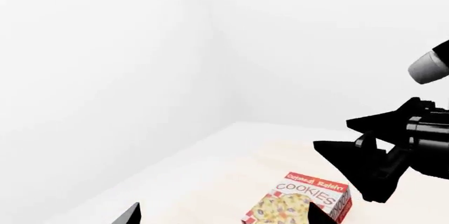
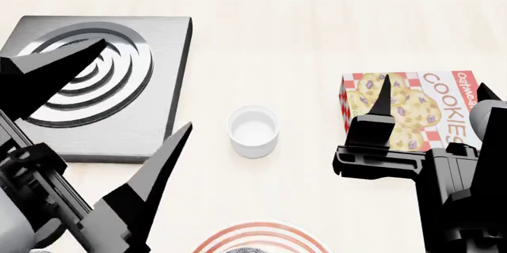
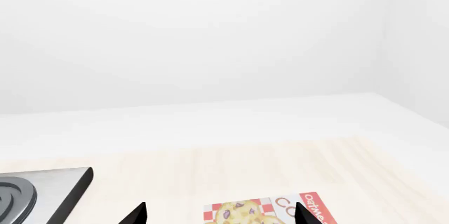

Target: Pick the akita bowl on the stove and place it on the plate.

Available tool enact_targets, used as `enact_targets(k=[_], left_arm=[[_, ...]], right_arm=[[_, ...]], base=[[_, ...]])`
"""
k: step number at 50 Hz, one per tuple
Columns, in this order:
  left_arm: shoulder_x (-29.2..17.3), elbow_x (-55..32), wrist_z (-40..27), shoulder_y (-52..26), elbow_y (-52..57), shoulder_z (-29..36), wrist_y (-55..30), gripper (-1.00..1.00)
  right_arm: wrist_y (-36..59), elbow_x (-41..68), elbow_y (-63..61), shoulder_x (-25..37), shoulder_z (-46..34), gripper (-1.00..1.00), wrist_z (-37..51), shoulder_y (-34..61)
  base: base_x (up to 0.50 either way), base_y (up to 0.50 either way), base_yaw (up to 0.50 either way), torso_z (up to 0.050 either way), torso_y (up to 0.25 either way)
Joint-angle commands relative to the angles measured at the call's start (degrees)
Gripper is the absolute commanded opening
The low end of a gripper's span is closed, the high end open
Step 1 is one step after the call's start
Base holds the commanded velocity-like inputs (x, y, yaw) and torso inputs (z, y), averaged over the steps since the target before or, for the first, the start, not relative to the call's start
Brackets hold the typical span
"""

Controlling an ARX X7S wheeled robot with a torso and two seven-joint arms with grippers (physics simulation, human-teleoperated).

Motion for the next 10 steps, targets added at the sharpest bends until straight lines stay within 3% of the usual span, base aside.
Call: enact_targets(k=[1,10], left_arm=[[-1.11,-4.27,-0.63,0.08,-3.25,-2.99,3.33,1.00],[-2.43,-8.60,-0.91,-0.59,-4.91,-5.59,5.59,1.00]], right_arm=[[-0.24,0.22,0.08,0.18,-0.13,1.00,0.21,-0.03],[-0.39,0.39,0.13,0.33,-0.25,1.00,0.39,-0.05]], base=[[0.00,0.00,0.00,0.000,0.000],[0.00,0.00,0.00,0.000,0.000]])
